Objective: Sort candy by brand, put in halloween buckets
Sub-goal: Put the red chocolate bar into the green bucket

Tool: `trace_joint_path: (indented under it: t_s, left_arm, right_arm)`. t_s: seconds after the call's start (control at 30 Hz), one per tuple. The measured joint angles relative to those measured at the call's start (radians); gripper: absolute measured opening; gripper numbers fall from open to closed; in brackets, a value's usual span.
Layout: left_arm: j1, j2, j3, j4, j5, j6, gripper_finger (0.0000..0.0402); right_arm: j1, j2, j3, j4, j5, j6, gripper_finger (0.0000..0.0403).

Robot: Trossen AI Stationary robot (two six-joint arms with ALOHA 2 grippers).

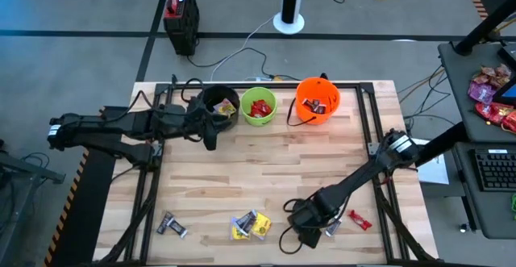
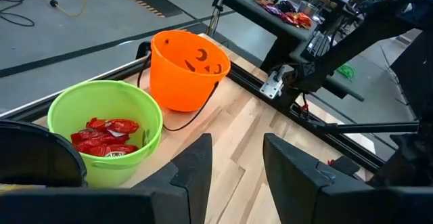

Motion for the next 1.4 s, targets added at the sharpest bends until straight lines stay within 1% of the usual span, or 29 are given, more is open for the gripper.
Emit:
trace_joint_path:
  t_s: [0.33, 0.43, 0.53, 0.7, 0.87, 0.97, 1.2, 1.3, 1.4]
  left_arm:
    - [0.0, 0.002, 0.0, -0.006, -0.005, 0.003, 0.0116]
    - [0.0, 0.002, 0.0, -0.012, -0.005, 0.007, 0.0116]
    - [0.0, 0.001, 0.0, -0.019, -0.005, 0.019, 0.0116]
    - [0.0, 0.001, 0.0, -0.019, -0.006, 0.031, 0.0116]
    - [0.0, 0.001, 0.0, -0.019, -0.007, 0.052, 0.0116]
    - [0.0, 0.001, 0.0, -0.019, -0.007, 0.054, 0.0116]
    - [0.0, 0.001, 0.0, -0.019, -0.007, 0.057, 0.0116]
    - [0.0, 0.001, 0.0, -0.019, -0.007, 0.056, 0.0116]
    - [-0.001, 0.001, 0.0, -0.019, -0.005, 0.043, 0.0116]
  right_arm:
    - [-0.013, 0.091, -0.004, -0.011, 0.011, -0.066, 0.0215]
    - [-0.025, 0.098, -0.003, -0.012, 0.01, -0.071, 0.0211]
    - [-0.043, 0.088, -0.002, -0.016, 0.013, -0.079, 0.0192]
    - [-0.072, 0.061, -0.002, -0.004, 0.074, -0.082, 0.0135]
    - [-0.097, 0.054, -0.002, -0.006, 0.058, -0.098, 0.0078]
    - [-0.111, 0.04, -0.002, -0.007, 0.052, -0.107, 0.0056]
    - [-0.154, -0.061, -0.002, -0.015, 0.061, -0.114, 0.0046]
    - [-0.19, -0.109, -0.002, -0.016, 0.101, -0.137, 0.0045]
    - [-0.254, -0.155, -0.002, -0.015, 0.138, -0.183, 0.0045]
